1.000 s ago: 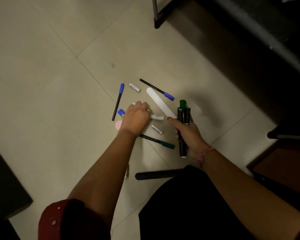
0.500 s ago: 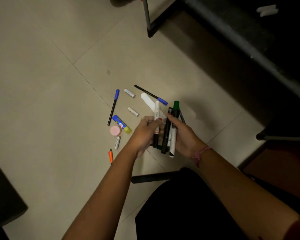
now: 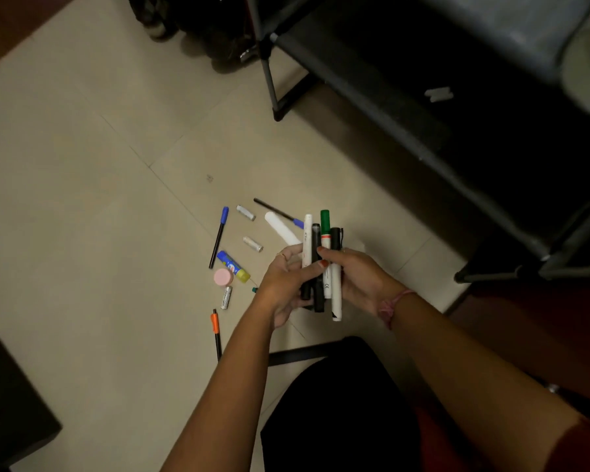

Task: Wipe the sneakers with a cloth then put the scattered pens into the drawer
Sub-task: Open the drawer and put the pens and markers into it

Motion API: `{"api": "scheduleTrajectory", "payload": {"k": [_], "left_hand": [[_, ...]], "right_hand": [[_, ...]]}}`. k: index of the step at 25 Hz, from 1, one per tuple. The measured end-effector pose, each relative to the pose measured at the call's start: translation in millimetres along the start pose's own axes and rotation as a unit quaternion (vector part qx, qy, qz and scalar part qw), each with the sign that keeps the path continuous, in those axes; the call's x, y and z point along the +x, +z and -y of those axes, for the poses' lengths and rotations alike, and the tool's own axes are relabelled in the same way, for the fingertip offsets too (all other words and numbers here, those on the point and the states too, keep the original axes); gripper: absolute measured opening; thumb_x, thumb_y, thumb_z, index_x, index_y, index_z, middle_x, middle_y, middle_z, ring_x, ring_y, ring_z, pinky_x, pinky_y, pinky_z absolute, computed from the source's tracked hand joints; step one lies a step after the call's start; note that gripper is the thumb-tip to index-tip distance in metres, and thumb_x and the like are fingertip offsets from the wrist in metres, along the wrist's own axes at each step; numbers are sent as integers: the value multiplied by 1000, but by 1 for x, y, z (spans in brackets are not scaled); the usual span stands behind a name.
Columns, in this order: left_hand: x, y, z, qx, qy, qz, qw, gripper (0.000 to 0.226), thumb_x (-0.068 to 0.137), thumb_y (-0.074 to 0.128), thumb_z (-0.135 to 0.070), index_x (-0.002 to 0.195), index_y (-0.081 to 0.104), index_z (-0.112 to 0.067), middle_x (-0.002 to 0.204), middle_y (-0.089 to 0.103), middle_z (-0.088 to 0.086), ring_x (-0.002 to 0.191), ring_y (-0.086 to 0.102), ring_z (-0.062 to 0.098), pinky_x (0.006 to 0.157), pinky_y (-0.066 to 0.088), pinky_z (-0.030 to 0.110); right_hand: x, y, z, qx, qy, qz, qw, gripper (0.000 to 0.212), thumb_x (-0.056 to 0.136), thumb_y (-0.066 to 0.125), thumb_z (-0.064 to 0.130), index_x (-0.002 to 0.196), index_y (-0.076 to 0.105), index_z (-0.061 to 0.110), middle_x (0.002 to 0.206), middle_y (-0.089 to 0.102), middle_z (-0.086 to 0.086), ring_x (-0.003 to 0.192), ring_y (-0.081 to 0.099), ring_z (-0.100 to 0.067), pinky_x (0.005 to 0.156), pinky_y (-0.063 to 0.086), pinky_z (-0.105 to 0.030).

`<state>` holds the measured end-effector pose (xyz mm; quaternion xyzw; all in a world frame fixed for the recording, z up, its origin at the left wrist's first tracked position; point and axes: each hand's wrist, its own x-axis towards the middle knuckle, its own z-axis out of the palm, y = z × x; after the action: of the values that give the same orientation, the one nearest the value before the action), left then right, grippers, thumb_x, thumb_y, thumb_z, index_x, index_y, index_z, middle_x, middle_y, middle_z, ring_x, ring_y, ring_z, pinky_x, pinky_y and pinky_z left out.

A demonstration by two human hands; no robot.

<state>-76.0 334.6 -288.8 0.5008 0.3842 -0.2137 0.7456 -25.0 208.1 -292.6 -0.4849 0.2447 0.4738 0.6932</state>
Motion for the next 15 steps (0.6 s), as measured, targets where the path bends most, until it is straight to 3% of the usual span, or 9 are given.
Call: {"api": "scheduleTrajectory", "payload": {"k": [2,4,6,9,15], "left_hand": [[-24,13,-18,2,7,24,1000,35,86,70,-11,119,58,-13,105,72,12,92,69,25,74,58,51],[-54,27,-36,16,14,47,999,33,87,68,-13,119,60,-10,106,71,14,94,69,27,80,56,53],[-93,43,-57,31,13,65,997,30,89,66,-13,119,62,-10,103,72,15,89,69,26,80,57,52],[-152,66,-83,38,-4,88,995,33,90,65,-15,120,60,-3,100,71,18,85,69,29,80,57,52],[-286,117,-101,74,-22,156,985,33,94,59,-15,118,58,7,88,70,17,73,71,27,63,60,45]], "right_hand": [[-34,5,20,-2,-21,-7,1000,29,95,53,12,120,58,-1,112,66,-21,94,66,-27,86,55,-39],[-75,12,40,5,-34,-4,999,21,93,55,10,110,62,0,101,68,-18,87,66,-25,82,56,-37],[-123,20,57,-3,-48,-6,999,13,92,58,12,100,63,3,88,69,-12,77,67,-21,74,59,-34],[-191,30,71,-15,-63,-22,998,15,89,62,14,100,61,4,88,68,-12,79,68,-24,75,59,-41],[-341,46,60,45,-131,-66,988,5,88,62,5,84,63,1,75,68,-15,73,66,-26,79,56,-46]]}}
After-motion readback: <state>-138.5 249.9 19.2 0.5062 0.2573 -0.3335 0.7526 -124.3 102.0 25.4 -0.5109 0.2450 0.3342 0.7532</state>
